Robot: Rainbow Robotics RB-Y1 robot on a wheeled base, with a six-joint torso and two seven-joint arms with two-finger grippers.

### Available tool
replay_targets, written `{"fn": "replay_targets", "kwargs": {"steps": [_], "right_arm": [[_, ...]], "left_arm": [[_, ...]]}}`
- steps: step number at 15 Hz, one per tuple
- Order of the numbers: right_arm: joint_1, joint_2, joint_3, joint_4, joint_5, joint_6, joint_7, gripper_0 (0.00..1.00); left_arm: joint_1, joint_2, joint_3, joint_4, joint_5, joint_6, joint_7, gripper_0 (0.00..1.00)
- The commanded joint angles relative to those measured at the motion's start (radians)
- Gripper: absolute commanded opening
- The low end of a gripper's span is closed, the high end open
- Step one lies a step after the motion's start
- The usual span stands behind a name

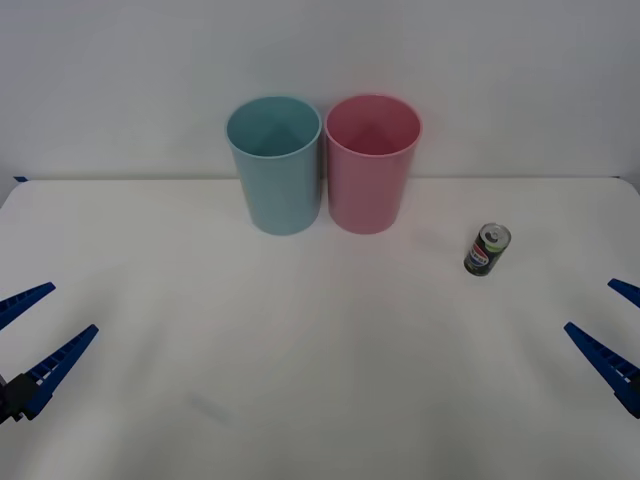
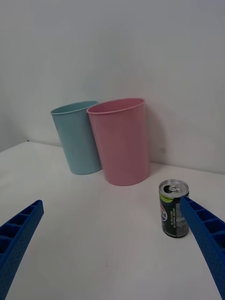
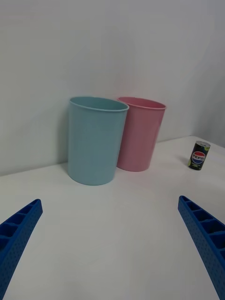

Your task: Grasp the object on the table and drop it into the matching bin: aluminum can to the light blue bin, PET bottle to the pink bin.

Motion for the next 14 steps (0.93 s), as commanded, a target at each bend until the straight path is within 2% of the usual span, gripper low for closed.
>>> {"fn": "replay_targets", "kwargs": {"steps": [1, 3, 8, 14], "right_arm": [[0.0, 0.0, 0.0, 0.0, 0.0, 0.0, 0.0, 1.0], [-0.005, 0.001, -0.029, 0.006, 0.003, 0.002, 0.003, 1.0], [0.005, -0.002, -0.021, 0.009, 0.005, 0.024, 0.012, 1.0], [0.059, -0.007, 0.025, 0.009, 0.005, 0.154, 0.069, 1.0]], "left_arm": [[0.0, 0.0, 0.0, 0.0, 0.0, 0.0, 0.0, 1.0], [0.0, 0.0, 0.0, 0.0, 0.0, 0.0, 0.0, 1.0], [0.0, 0.0, 0.0, 0.0, 0.0, 0.0, 0.0, 1.0], [0.0, 0.0, 0.0, 0.0, 0.0, 0.0, 0.0, 1.0]]}}
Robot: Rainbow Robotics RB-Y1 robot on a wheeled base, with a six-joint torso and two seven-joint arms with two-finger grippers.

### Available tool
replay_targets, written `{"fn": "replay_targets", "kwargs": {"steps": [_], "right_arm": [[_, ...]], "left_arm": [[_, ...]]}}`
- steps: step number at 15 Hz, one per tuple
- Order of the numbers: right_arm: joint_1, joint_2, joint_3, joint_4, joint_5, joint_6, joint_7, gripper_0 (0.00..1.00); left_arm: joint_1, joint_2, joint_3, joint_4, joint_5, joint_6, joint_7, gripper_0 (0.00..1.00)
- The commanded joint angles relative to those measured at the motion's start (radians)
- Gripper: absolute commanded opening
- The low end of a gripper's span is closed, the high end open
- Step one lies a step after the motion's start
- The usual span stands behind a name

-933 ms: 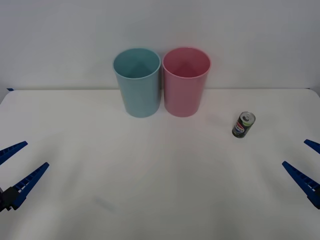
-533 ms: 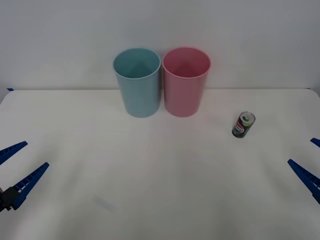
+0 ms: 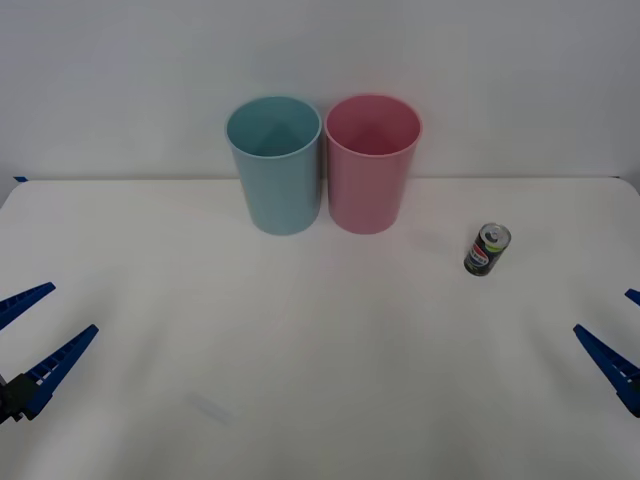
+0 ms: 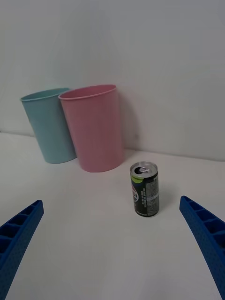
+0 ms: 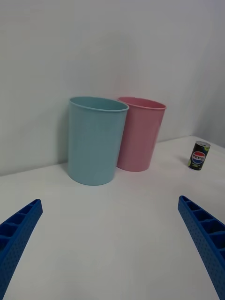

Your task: Grasp the object on the table and drop it into the matching bin: aluminum can to the light blue bin, PET bottle to the pink bin.

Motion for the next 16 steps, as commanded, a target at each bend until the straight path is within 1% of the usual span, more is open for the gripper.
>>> {"fn": "replay_targets", "kwargs": {"steps": [1, 4, 5, 7, 11, 13, 16], "right_arm": [[0.026, 0.0, 0.026, 0.0, 0.0, 0.064, 0.032, 1.0], [0.046, 0.001, 0.065, 0.0, 0.0, 0.133, 0.075, 1.0], [0.051, 0.001, 0.08, 0.0, -0.011, 0.167, 0.132, 1.0], [0.062, 0.001, 0.115, 0.0, -0.024, 0.227, 0.185, 1.0], [0.068, 0.008, 0.201, 0.0, -0.041, 0.336, 0.196, 1.0], [0.055, 0.041, 0.214, 0.005, -0.026, 0.357, 0.201, 1.0], [-0.018, 0.096, 0.21, 0.083, 0.031, 0.348, 0.205, 1.0]], "left_arm": [[0.0, 0.0, 0.0, 0.0, 0.0, 0.0, 0.0, 1.0], [0.0, 0.0, 0.0, 0.0, 0.0, 0.0, 0.0, 1.0], [0.0, 0.0, 0.0, 0.0, 0.0, 0.0, 0.0, 1.0], [0.0, 0.0, 0.0, 0.0, 0.0, 0.0, 0.0, 1.0], [0.0, 0.0, 0.0, 0.0, 0.0, 0.0, 0.0, 1.0], [0.0, 0.0, 0.0, 0.0, 0.0, 0.0, 0.0, 1.0], [0.0, 0.0, 0.0, 0.0, 0.0, 0.0, 0.0, 1.0]]}}
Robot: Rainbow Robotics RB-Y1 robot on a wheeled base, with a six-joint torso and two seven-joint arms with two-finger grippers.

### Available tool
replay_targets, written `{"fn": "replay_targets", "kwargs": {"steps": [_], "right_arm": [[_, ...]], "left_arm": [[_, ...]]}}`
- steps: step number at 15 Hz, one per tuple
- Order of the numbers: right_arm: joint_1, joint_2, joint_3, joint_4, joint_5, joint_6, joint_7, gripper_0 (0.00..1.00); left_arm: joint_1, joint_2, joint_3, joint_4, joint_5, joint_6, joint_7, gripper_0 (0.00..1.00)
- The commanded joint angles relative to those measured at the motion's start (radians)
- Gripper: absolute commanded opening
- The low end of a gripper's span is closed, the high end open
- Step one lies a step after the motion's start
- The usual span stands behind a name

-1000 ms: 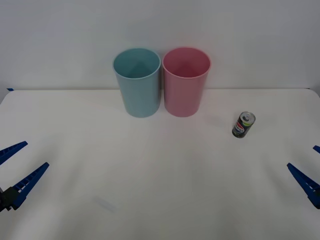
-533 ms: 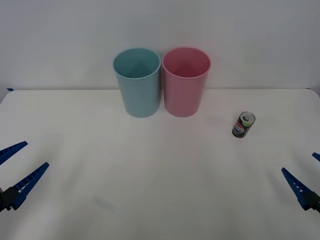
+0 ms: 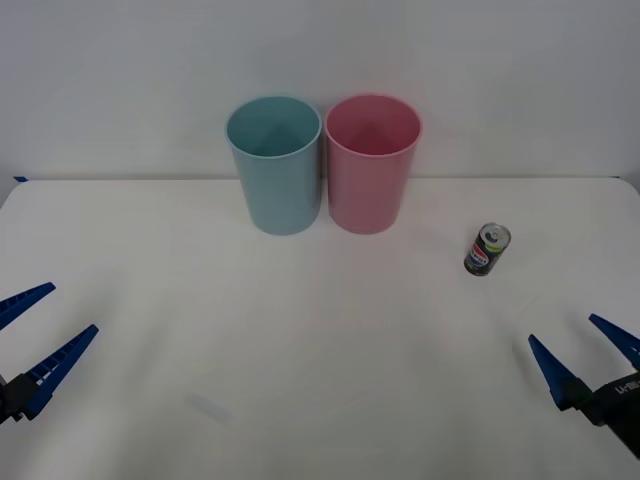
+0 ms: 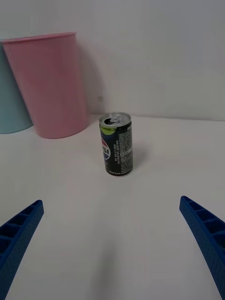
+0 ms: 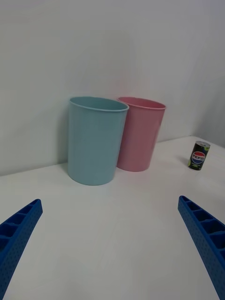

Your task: Grasp the object on the table and drop it into the matching bin: aluminum can to the light blue bin, PET bottle to the pink bin.

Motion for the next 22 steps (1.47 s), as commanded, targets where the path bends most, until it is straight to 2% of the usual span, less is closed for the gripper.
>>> {"fn": "replay_targets", "kwargs": {"steps": [1, 6, 22], "right_arm": [[-0.071, 0.047, -0.003, 0.064, 0.054, -0.004, 0.004, 1.0], [-0.16, 0.113, -0.001, 0.121, 0.132, 0.041, 0.006, 1.0], [-0.465, 0.122, 0.017, 0.42, 0.165, 0.12, 0.075, 1.0]], "left_arm": [[0.0, 0.0, 0.0, 0.0, 0.0, 0.0, 0.0, 1.0], [0.0, 0.0, 0.0, 0.0, 0.0, 0.0, 0.0, 1.0], [0.0, 0.0, 0.0, 0.0, 0.0, 0.0, 0.0, 1.0]]}}
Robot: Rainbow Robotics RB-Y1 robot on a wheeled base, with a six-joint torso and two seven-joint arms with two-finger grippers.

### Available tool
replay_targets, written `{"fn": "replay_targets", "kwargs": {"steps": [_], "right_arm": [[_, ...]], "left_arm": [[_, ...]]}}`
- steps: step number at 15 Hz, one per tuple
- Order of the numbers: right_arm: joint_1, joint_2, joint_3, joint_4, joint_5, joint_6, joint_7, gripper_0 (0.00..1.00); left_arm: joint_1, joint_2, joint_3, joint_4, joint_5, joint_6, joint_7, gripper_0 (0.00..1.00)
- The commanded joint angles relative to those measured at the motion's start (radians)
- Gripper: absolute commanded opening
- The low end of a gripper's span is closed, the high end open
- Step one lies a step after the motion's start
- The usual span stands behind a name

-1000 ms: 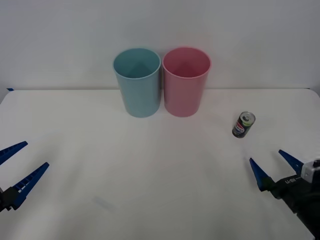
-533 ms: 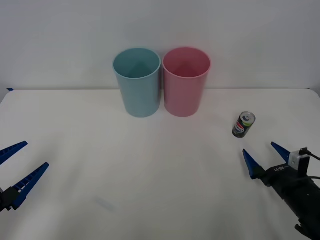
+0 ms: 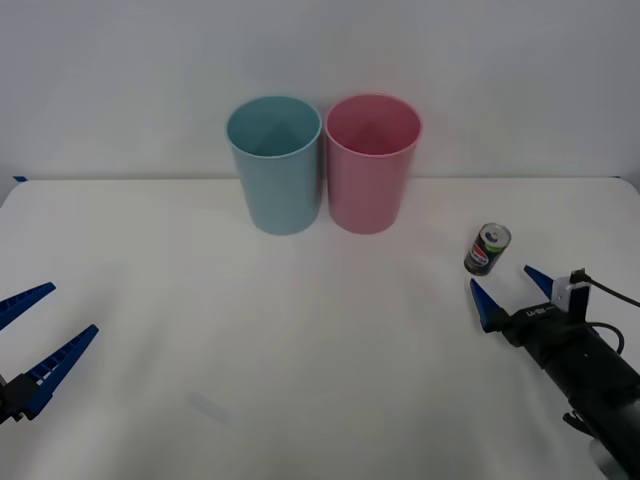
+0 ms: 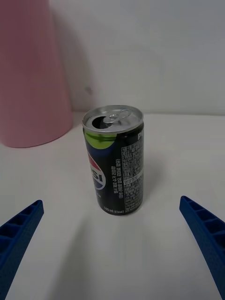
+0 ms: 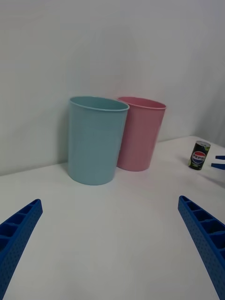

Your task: Grasp the object on the table and drop it into the matching bin: aluminum can to the light blue bin, PET bottle to the pink bin.

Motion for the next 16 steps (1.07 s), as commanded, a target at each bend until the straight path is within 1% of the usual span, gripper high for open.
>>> {"fn": "replay_targets", "kwargs": {"steps": [1, 4, 7, 11, 16], "right_arm": [[-0.053, 0.0, 0.009, 0.055, 0.0, 0.018, 0.012, 1.0], [-0.115, 0.003, 0.013, 0.115, 0.002, 0.037, 0.025, 1.0], [-0.157, 0.009, 0.022, 0.143, 0.005, 0.075, 0.041, 1.0], [-0.252, 0.009, 0.024, 0.252, 0.005, 0.098, 0.059, 1.0], [-0.266, 0.009, 0.032, 0.258, 0.005, 0.124, 0.071, 1.0]], "left_arm": [[0.0, 0.0, 0.0, 0.0, 0.0, 0.0, 0.0, 1.0], [0.0, 0.0, 0.0, 0.0, 0.0, 0.0, 0.0, 1.0], [0.0, 0.0, 0.0, 0.0, 0.0, 0.0, 0.0, 1.0], [0.0, 0.0, 0.0, 0.0, 0.0, 0.0, 0.0, 1.0], [0.0, 0.0, 0.0, 0.0, 0.0, 0.0, 0.0, 1.0]]}}
